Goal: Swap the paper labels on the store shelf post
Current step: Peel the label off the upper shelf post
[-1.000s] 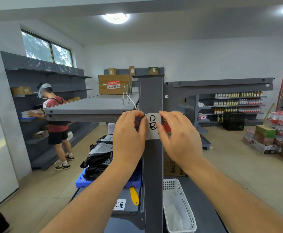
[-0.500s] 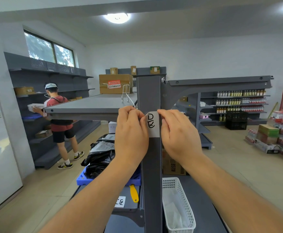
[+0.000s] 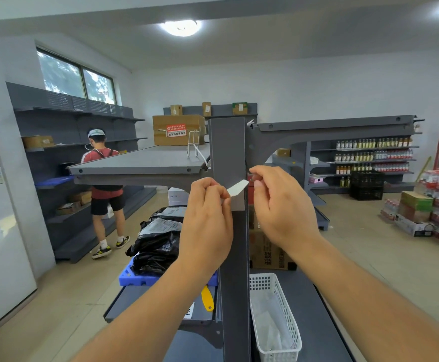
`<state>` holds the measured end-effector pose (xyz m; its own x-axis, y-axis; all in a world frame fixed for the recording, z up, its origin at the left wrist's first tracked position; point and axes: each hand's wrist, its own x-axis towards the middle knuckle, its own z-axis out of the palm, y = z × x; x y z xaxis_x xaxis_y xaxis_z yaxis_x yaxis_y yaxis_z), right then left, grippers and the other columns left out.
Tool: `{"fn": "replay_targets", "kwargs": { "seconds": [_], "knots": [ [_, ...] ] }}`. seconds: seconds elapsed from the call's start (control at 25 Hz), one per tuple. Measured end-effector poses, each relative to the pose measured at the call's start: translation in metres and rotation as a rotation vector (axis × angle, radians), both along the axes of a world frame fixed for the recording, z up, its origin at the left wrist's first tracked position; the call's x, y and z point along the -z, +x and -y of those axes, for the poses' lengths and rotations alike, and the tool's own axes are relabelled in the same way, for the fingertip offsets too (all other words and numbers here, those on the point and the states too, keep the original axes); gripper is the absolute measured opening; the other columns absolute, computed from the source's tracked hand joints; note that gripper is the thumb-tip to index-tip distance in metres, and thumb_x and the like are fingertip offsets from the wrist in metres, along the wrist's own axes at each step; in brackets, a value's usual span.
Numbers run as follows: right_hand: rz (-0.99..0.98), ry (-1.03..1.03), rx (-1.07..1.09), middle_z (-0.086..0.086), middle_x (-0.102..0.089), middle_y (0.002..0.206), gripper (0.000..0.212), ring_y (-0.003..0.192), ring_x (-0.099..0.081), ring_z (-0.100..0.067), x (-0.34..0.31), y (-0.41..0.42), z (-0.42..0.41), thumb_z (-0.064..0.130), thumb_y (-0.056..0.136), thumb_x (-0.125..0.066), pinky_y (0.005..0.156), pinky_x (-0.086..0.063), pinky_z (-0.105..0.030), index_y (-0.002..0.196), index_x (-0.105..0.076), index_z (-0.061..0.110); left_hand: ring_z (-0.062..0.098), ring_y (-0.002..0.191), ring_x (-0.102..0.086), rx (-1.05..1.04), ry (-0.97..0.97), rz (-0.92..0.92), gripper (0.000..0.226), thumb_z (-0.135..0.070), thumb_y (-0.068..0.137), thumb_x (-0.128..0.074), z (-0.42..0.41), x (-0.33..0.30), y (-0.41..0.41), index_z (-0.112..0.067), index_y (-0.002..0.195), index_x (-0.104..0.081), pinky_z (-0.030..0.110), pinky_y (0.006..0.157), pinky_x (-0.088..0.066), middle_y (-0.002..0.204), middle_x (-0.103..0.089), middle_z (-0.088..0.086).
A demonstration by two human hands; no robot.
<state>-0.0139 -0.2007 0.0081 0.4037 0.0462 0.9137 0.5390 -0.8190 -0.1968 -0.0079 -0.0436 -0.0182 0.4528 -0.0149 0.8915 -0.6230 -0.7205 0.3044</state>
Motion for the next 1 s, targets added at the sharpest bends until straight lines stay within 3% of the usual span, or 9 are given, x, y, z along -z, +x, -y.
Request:
{"fn": "replay_targets", "kwargs": {
  "seconds": [0.24,0.36,0.48,0.72,0.92,1.0],
  "knots": [
    [-0.052,0.018,-0.034,0.001,-0.068,0.111,0.024,0.096,-0.060,-0.010,0.005,-0.004,0.010,0.019,0.103,-0.052,0.077,-0.056,-0.028,0.123,-0.064,0.016,0.009,0.094,-0.047,0.043,0.044,-0.029,0.012,-0.015,0.103,-0.049,-0.007,0.022,-0.007,-0.012,0.097,-0.059,0.016,0.080,-0.042,0.117,-0.047,0.000],
    [-0.089,-0.012,-0.059,0.002,-0.067,0.114,0.024,0.099,-0.058,-0.007,0.008,-0.005,0.014,0.022,0.102,-0.054,0.079,-0.055,-0.026,0.123,-0.064,0.017,0.009,0.092,-0.047,0.068,0.061,-0.039,0.013,-0.017,0.103,-0.048,-0.009,0.033,-0.012,-0.013,0.097,-0.058,0.016,0.081,-0.041,0.115,-0.045,-0.003],
    [-0.148,-0.110,-0.078,0.004,-0.066,0.119,0.027,0.102,-0.051,-0.001,0.012,-0.007,0.016,0.026,0.101,-0.055,0.086,-0.045,-0.019,0.126,-0.064,0.019,0.008,0.092,-0.047,0.073,0.079,-0.038,0.009,-0.015,0.102,-0.051,-0.010,0.046,-0.014,-0.013,0.098,-0.058,0.018,0.077,-0.044,0.116,-0.045,-0.002],
    [-0.222,-0.189,-0.114,0.006,-0.063,0.124,0.028,0.114,-0.056,-0.009,0.019,-0.011,0.018,0.029,0.100,-0.056,0.093,-0.047,-0.022,0.126,-0.062,0.021,0.006,0.086,-0.046,0.067,0.122,-0.067,0.005,-0.013,0.100,-0.055,-0.013,0.066,-0.020,-0.013,0.098,-0.060,0.009,0.073,-0.038,0.116,-0.048,-0.002],
    [-0.307,-0.265,-0.177,0.010,-0.060,0.125,0.028,0.117,-0.052,-0.009,0.026,-0.016,0.022,0.029,0.099,-0.058,0.099,-0.038,-0.019,0.126,-0.063,0.024,0.014,0.087,-0.056,0.109,0.283,-0.020,0.008,-0.015,0.099,-0.057,-0.008,0.086,-0.036,-0.010,0.097,-0.062,0.022,0.076,-0.049,0.115,-0.055,0.002],
    [-0.400,-0.231,-0.230,0.014,-0.060,0.123,0.026,0.114,-0.053,-0.004,0.029,-0.019,0.024,0.029,0.100,-0.056,0.097,-0.041,-0.018,0.125,-0.064,0.027,0.013,0.095,-0.057,0.149,0.237,-0.057,0.008,-0.016,0.099,-0.055,-0.005,0.088,-0.042,-0.011,0.097,-0.061,0.018,0.082,-0.046,0.116,-0.054,0.000]
  ]
}}
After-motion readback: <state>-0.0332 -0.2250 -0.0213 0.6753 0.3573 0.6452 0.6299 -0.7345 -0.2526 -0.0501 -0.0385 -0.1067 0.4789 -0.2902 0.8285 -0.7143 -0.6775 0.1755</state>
